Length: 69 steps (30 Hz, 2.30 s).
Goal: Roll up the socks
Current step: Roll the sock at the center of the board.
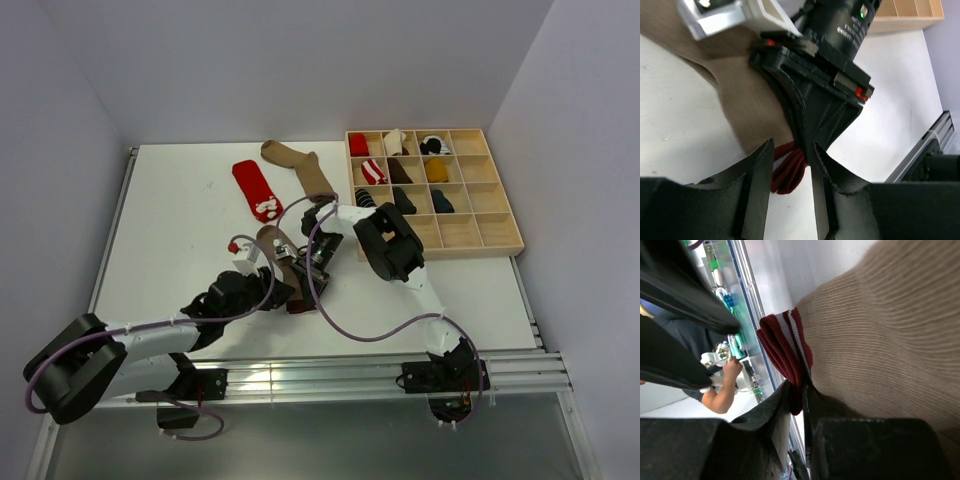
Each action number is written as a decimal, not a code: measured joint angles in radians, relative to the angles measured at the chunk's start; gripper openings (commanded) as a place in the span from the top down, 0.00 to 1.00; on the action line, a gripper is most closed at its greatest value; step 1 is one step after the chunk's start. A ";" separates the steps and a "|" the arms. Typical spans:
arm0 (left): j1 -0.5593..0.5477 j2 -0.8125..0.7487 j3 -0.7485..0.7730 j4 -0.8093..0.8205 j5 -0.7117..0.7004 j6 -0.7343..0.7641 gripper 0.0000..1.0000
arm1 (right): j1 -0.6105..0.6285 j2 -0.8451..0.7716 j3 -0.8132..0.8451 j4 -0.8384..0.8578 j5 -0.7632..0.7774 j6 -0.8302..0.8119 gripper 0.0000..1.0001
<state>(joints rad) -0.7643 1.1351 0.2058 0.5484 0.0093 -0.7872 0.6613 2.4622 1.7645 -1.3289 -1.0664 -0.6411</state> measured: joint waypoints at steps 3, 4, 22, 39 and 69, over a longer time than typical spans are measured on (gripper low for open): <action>-0.012 0.060 -0.006 0.061 0.019 0.013 0.59 | -0.005 0.000 0.005 0.000 0.001 -0.004 0.82; -0.016 0.078 -0.006 0.077 0.023 0.016 0.58 | -0.006 0.000 0.005 0.000 0.002 -0.004 0.81; -0.095 0.204 -0.023 0.164 0.014 0.025 0.58 | -0.020 0.011 0.011 -0.016 0.002 -0.003 0.81; -0.109 0.195 -0.007 0.109 -0.042 0.021 0.63 | -0.026 0.011 0.016 -0.017 0.008 0.015 0.82; 0.007 0.321 0.251 -0.300 0.187 -0.208 1.00 | -0.095 -0.557 -0.340 0.475 0.261 0.252 0.57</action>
<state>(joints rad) -0.7570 1.4559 0.4568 0.2485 0.1967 -0.9947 0.5663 1.9057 1.4242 -0.8543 -0.8055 -0.3889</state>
